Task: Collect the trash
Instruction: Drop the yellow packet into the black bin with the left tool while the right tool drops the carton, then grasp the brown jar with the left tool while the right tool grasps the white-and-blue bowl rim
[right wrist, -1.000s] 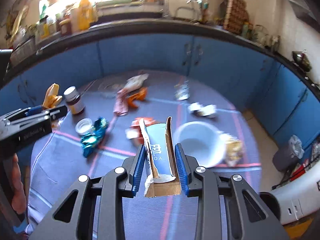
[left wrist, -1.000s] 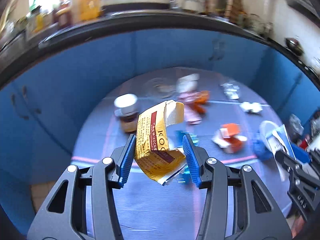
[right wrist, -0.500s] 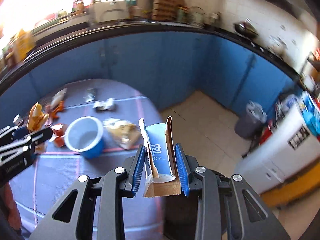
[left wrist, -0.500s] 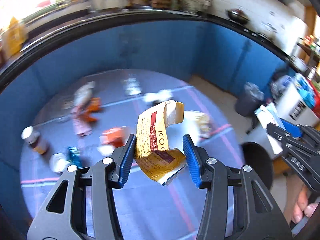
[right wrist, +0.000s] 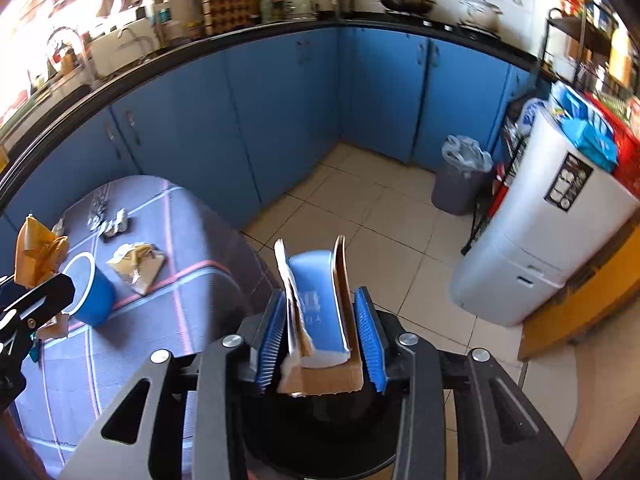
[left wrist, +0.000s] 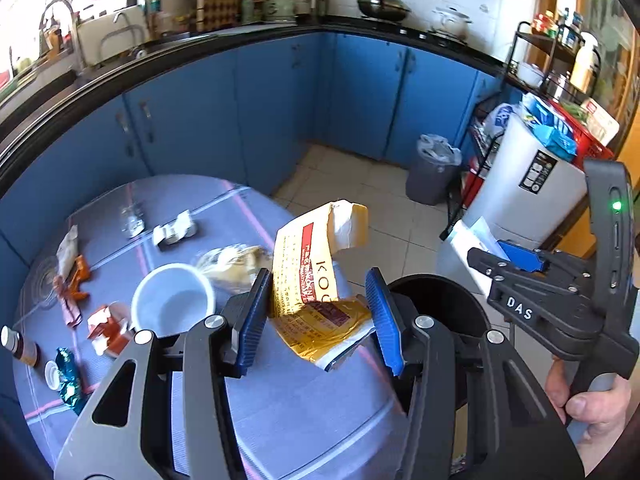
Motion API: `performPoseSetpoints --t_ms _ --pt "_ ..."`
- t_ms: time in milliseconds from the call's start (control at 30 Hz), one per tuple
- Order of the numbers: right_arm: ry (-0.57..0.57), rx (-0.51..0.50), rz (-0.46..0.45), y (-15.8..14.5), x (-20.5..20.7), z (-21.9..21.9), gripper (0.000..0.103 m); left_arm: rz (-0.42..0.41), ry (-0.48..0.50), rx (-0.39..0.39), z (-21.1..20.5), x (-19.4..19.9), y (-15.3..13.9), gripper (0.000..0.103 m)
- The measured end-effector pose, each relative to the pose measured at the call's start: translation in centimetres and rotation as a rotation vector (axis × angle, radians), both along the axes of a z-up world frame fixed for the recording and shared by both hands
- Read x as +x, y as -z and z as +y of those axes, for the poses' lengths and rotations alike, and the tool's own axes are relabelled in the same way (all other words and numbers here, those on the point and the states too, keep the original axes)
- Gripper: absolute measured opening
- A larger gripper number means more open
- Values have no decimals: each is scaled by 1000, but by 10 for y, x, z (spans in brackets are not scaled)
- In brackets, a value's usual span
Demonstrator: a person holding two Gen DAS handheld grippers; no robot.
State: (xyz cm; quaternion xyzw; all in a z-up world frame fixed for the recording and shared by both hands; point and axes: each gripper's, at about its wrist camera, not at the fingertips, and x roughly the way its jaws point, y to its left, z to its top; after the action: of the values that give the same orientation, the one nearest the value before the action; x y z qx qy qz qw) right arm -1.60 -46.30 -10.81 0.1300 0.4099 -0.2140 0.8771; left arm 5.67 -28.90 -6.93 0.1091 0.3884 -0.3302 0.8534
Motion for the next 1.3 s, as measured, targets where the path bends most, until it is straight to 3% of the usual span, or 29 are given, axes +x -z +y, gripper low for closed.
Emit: performPoseSetpoints --t_ms 33,100,133,700,800,867,1100,1300 --pt "7 6 1 1 -2 -4 46 3 5 -1 -3 -1 0 50" --pt "21 3 -15 -1 -8 -9 74 9 17 0 -13 -3 -1 50" --pt "30 -11 -29 -2 -13 -10 76 11 24 1 -18 -3 -1 50" --pt "83 -134 -9 -2 -44 -36 76 6 144 -21 -100 -33 -14 53" --pt "89 -136 -12 -2 -47 -41 76 -10 151 -29 -108 -35 -17 65" --pt "90 -137 -12 -1 -48 -43 76 -29 145 -37 -111 -36 -21 89" --pt "90 -132 -11 0 -46 -44 76 -52 131 -59 -109 -29 -31 95" --pt "63 -136 -18 -3 -39 -32 76 -74 53 -41 -81 -12 -32 96"
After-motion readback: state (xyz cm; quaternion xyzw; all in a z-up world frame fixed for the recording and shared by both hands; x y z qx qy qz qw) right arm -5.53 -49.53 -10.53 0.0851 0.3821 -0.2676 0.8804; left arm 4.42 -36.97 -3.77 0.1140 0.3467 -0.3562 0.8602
